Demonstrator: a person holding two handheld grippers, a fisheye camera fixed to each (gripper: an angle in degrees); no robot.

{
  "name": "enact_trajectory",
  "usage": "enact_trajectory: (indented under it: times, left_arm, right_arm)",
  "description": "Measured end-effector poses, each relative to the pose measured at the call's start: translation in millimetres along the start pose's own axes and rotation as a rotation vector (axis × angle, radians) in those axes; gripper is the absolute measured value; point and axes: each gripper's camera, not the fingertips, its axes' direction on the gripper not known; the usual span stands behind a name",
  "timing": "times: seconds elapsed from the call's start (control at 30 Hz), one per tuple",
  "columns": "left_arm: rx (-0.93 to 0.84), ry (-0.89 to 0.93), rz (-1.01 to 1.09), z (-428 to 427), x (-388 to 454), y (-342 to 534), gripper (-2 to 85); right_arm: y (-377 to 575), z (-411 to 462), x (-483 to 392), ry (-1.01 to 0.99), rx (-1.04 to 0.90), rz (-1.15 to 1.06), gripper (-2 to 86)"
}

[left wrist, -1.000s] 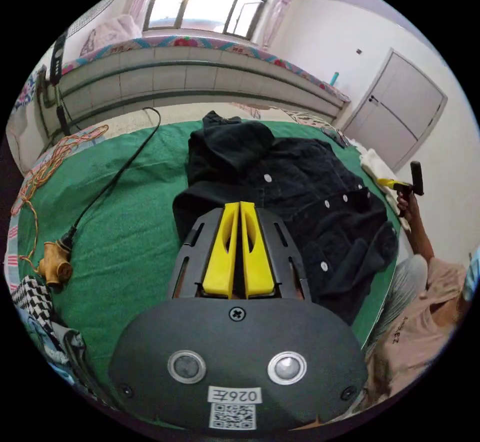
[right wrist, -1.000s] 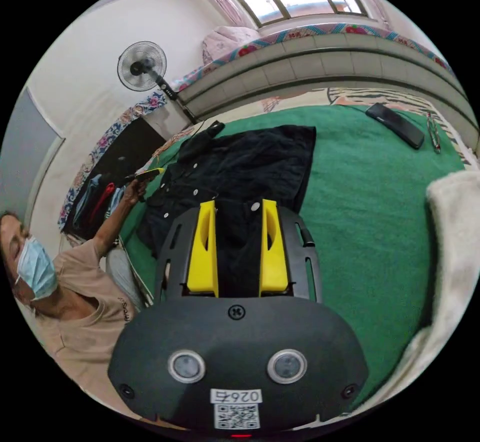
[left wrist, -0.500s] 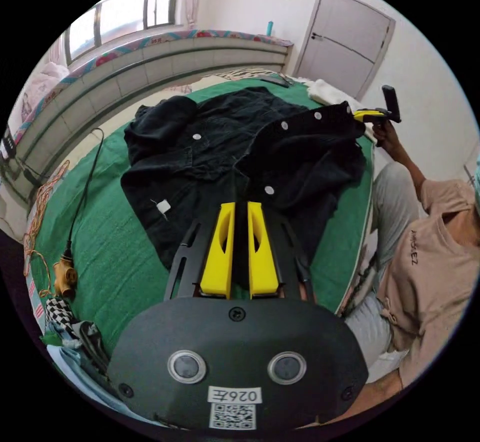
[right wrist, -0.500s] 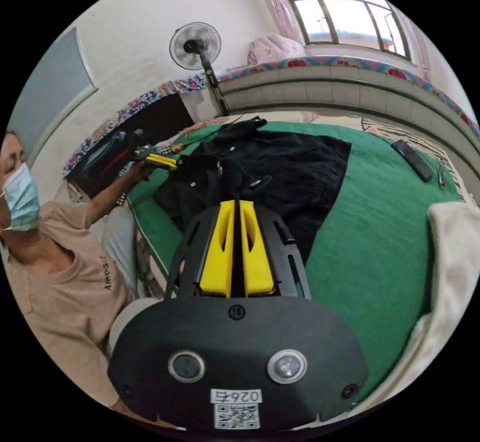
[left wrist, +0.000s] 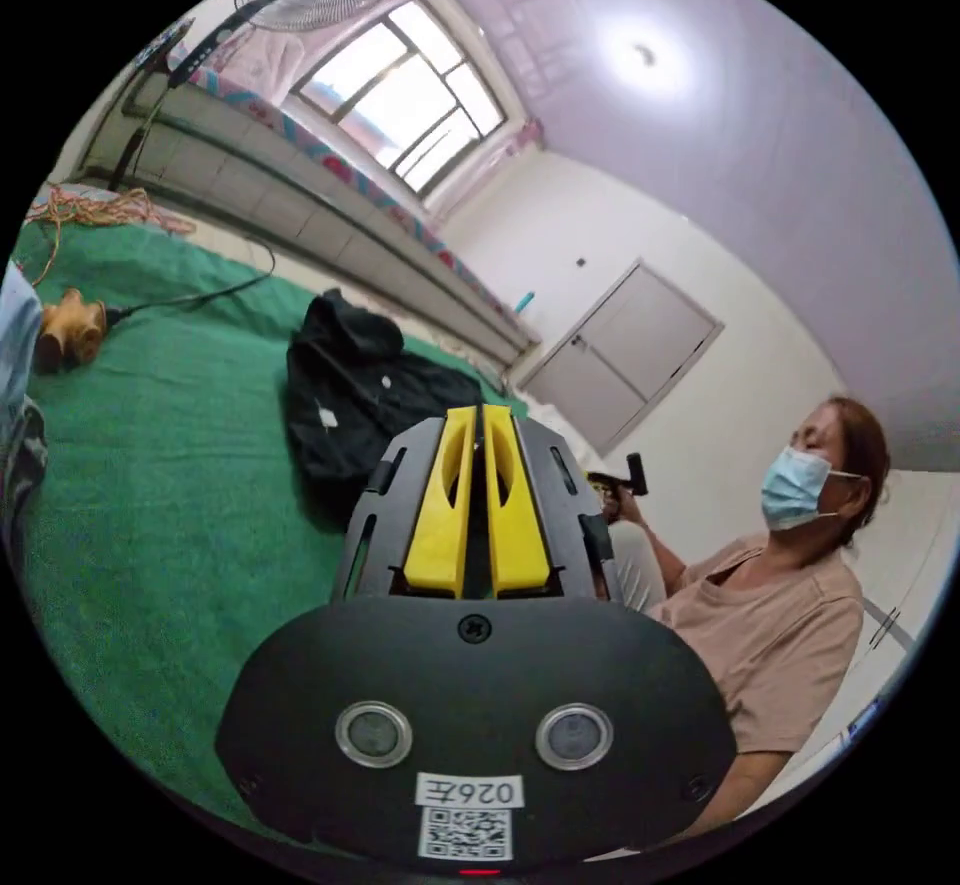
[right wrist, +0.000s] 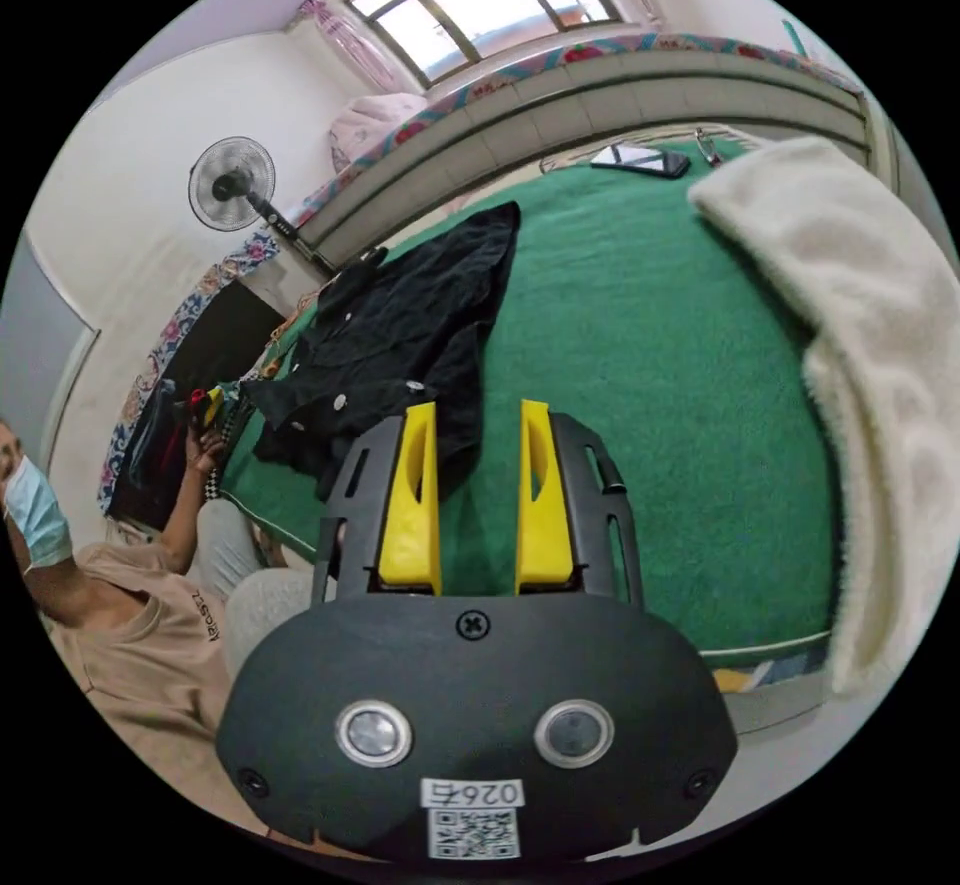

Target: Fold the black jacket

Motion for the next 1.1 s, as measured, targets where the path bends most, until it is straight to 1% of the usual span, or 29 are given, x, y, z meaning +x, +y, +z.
enact_trajectory:
  times: [0.03,0.1,0.17,0.2,0.27,0.33,0.4,0.47,0.5,0.53,0.57,0.6,0.63,0.67,0.7,0.77,0.83,0.87,0.9,0.97,1.0,1.1]
  left_arm:
    - [0.006,0.007,0.004,7,1,-16,2.0]
    - [-0.109,-0.060,-0.018,44,0,-45,4.4]
    - [-0.317,-0.157,-0.015,113,-7,-75,5.9]
    - [-0.358,-0.185,-0.009,130,-10,-81,6.4]
    - [-0.471,-0.339,-0.013,183,-28,-98,8.3]
    - [-0.502,-0.409,-0.032,207,-42,-108,8.6]
    - [-0.522,-0.418,-0.060,222,-55,-113,8.5]
    - [-0.600,-0.438,-0.079,240,-69,-112,8.1]
    - [-0.634,-0.453,-0.075,246,-71,-110,8.0]
    - [-0.731,-0.480,-0.053,259,-75,-102,6.9]
    - [-0.865,-0.511,-0.034,274,-79,-90,5.8]
    - [-0.829,-0.523,-0.001,273,-75,-88,5.3]
    - [-0.800,-0.532,0.026,269,-68,-87,3.6]
    - [-0.843,-0.527,0.030,268,-66,-88,1.3]
    - [-0.852,-0.528,0.029,266,-65,-90,1.1]
    - [-0.908,-0.532,0.024,260,-62,-97,0.8]
    - [-0.854,-0.510,0.044,251,-55,-106,1.8]
    - [-0.796,-0.463,0.036,246,-52,-114,3.4]
    - [-0.767,-0.434,0.025,244,-52,-118,4.5]
    - [-0.692,-0.364,-0.018,244,-54,-134,10.6]
    - [-0.691,-0.369,-0.022,245,-56,-137,11.6]
    - [-0.748,-0.448,-0.045,262,-69,-149,15.8]
  right_arm:
    - [-10,2,-3,-0.009,0.002,-0.022,8.7]
    - [-53,28,-13,-0.006,-0.048,-0.072,9.1]
    - [-85,60,-13,0.029,-0.112,-0.073,10.2]
    - [-104,84,-10,0.045,-0.169,-0.066,11.1]
    - [-126,119,-1,0.074,-0.265,-0.022,12.4]
    - [-137,139,9,0.062,-0.304,0.034,13.0]
    - [-137,145,18,-0.015,-0.307,0.086,12.8]
    - [-130,147,21,-0.018,-0.351,0.080,11.7]
    - [-124,147,20,0.007,-0.368,0.049,7.8]
    - [-121,149,18,0.042,-0.396,0.017,5.9]
    - [-117,150,15,0.138,-0.429,-0.042,2.3]
    - [-115,141,16,0.198,-0.393,-0.044,0.2]
    - [-115,136,16,0.200,-0.370,-0.048,-0.2]
    - [-113,127,18,0.225,-0.325,-0.028,-0.6]
    - [-111,122,18,0.410,-0.286,-0.023,-0.7]
    - [-111,118,18,0.522,-0.261,-0.005,-0.7]
    - [-114,117,15,0.374,-0.225,-0.016,-0.4]
    - [-118,122,11,0.268,-0.210,-0.028,0.0]
    - [-123,131,7,0.211,-0.206,-0.032,0.9]
    - [-133,148,1,0.167,-0.221,-0.046,3.4]
    - [-140,162,-2,0.160,-0.243,-0.056,5.8]
    - [-154,201,-7,0.192,-0.333,-0.077,9.1]
